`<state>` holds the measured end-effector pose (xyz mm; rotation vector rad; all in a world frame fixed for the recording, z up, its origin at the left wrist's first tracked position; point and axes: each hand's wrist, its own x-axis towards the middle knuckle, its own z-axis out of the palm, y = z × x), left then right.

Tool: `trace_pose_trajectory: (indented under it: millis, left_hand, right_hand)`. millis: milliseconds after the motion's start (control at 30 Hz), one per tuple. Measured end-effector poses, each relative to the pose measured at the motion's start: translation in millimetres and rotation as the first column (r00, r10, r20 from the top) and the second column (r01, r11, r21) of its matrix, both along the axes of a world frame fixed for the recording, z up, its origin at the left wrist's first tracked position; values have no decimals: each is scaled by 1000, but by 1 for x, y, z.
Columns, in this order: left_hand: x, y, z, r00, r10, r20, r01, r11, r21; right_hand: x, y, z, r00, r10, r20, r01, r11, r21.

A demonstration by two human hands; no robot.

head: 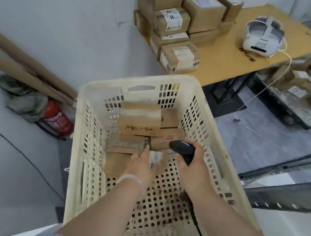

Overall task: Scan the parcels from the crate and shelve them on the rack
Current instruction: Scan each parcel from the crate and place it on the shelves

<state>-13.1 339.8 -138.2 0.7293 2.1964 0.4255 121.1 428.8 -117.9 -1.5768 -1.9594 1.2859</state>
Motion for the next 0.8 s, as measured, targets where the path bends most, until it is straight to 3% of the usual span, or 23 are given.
trace_pose_trajectory:
  millis: [233,367,800]
  left_hand:
    - [-6,35,-50,999,27,42,-25,998,-51]
    - [-7,46,-62,982,175,65,-174,985,-19]
    - [-4,49,-67,914,390,110,-396,917,42]
  right_hand:
    - [-13,18,-56,999,-11,52,15,998,-67]
    - [-19,23,-71,998,-25,64,31,995,-94]
    - [-28,16,-92,994,-94,-46,84,978,-191]
